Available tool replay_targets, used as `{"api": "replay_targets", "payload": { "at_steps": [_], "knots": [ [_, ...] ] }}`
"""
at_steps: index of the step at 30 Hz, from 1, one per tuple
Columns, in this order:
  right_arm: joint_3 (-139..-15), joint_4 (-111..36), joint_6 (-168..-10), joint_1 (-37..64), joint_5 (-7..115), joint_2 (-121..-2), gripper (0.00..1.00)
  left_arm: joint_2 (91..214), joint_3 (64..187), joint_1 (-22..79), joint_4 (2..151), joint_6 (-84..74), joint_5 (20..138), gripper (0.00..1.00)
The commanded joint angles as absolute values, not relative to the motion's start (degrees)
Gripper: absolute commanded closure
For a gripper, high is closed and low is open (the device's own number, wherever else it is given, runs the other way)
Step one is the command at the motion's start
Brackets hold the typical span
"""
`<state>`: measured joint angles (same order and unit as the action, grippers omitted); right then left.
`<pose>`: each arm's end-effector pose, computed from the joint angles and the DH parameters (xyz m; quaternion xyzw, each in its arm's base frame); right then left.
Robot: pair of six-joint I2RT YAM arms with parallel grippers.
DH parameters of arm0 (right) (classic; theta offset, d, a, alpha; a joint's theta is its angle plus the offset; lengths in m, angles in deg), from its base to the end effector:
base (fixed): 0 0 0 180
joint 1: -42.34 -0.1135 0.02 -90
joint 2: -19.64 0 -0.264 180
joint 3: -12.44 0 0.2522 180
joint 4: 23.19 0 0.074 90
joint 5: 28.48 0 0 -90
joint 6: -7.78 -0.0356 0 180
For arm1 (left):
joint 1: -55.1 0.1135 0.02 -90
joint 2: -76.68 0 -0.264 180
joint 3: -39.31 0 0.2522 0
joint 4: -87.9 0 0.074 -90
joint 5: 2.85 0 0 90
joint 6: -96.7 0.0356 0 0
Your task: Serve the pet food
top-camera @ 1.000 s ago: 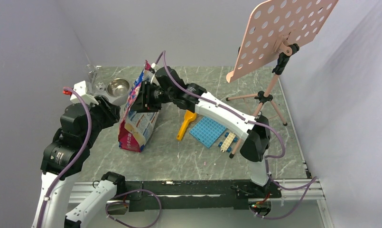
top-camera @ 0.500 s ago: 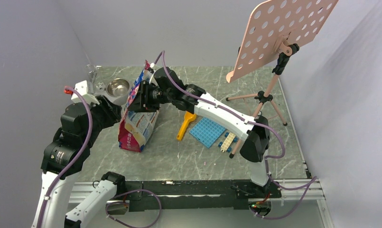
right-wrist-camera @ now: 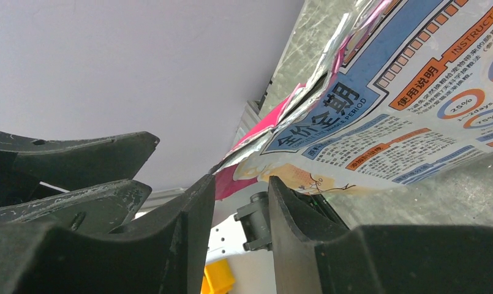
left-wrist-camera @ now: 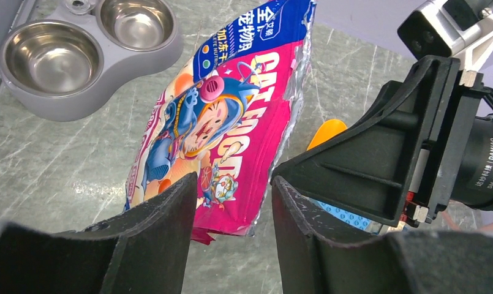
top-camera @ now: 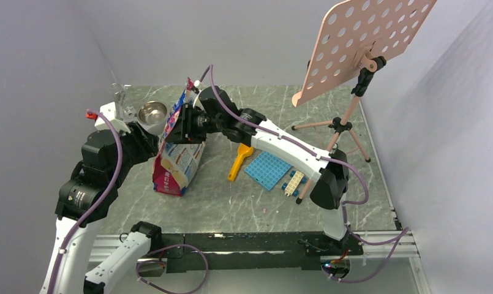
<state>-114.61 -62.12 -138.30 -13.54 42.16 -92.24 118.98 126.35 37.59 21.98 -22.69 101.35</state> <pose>0.2484 0.3877 0.3811 -0.0904 0.8258 0.5252 0.1846 0.1028 -0.0233 0.4295 -0.1542 0.8071 -0.1296 0.5550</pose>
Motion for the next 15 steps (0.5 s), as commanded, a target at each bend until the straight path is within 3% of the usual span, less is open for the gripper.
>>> {"api": "replay_targets", "payload": {
  "at_steps": [1, 8, 15],
  "knots": [
    [-115.3, -60.4, -137.4, -13.8, 43.7, -88.1, 0.58, 119.0, 126.5, 37.4, 23.1, -22.5, 101.1, 0.48],
    [-116.3, -60.7, -137.6, -13.9, 42.9, -89.6, 0.56, 118.6, 125.8, 37.4, 23.0, -23.2, 100.9, 0.45],
    [-118.9, -60.7, -137.6, -13.8, 42.3, -93.7, 0.64, 118.2, 125.4, 37.4, 22.9, -23.9, 100.2, 0.46]
  ]
}}
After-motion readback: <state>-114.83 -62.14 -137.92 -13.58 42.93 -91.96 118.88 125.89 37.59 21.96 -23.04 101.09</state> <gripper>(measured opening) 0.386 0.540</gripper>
